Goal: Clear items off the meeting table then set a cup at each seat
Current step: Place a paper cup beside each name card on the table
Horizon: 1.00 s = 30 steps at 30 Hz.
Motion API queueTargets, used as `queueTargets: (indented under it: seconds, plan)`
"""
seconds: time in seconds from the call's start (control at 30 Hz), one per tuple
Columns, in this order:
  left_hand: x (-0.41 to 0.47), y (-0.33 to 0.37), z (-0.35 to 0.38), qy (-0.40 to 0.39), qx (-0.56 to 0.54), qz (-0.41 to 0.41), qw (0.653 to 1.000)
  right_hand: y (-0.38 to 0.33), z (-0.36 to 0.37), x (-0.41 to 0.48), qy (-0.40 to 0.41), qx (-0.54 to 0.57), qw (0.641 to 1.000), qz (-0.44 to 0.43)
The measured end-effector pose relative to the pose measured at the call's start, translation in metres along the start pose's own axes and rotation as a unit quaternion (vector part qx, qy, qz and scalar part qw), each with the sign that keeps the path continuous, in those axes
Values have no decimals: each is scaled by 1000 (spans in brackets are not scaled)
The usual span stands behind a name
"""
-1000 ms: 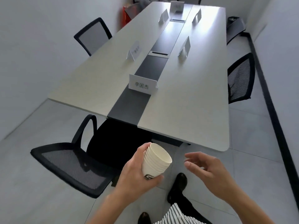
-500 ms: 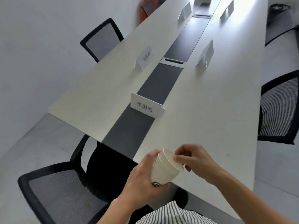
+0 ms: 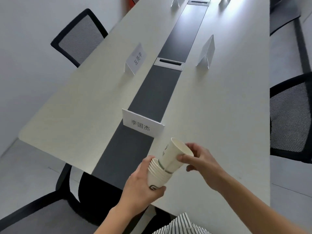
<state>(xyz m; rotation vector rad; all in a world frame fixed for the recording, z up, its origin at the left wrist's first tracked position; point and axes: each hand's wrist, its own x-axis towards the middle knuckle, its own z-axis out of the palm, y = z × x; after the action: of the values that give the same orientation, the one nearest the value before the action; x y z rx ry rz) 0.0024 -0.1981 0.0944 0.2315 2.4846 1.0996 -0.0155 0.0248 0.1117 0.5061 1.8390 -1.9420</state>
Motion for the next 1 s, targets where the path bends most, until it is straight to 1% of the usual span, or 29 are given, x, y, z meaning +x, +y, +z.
queueTargets:
  seconds: [0.07,0.13,0.23,0.37,0.47,0.57,0.7,0.83,0.93,1.0]
  plan:
    - [11,-13,-13,12,-7,-20,1000,-19,-9,30,76,5,997,-24]
    - [17,-28,-26,25,-18,-39,999,-36,-13,66,140,-18,988,-60]
    - [21,-50,-41,42,-38,-67,996,-48,-7,128,188,-74,975,-94]
    - [19,-75,-52,83,-71,-114,987,-44,13,208,218,-160,957,-106]
    - [12,-90,-54,98,-94,-148,980,-35,29,254,232,-217,943,-103]
    - [0,-101,-53,105,-112,-182,971,-21,37,281,243,-253,932,-86]
    - [-9,-112,-50,112,-122,-208,964,-1,35,293,266,-265,926,-46]
    - [-5,-112,-52,99,-119,-201,967,6,29,290,260,-270,927,-24]
    - [7,-105,-58,87,-110,-172,975,2,21,275,256,-280,925,-18]
    - [15,-97,-64,82,-96,-143,982,-3,15,255,259,-286,922,-34]
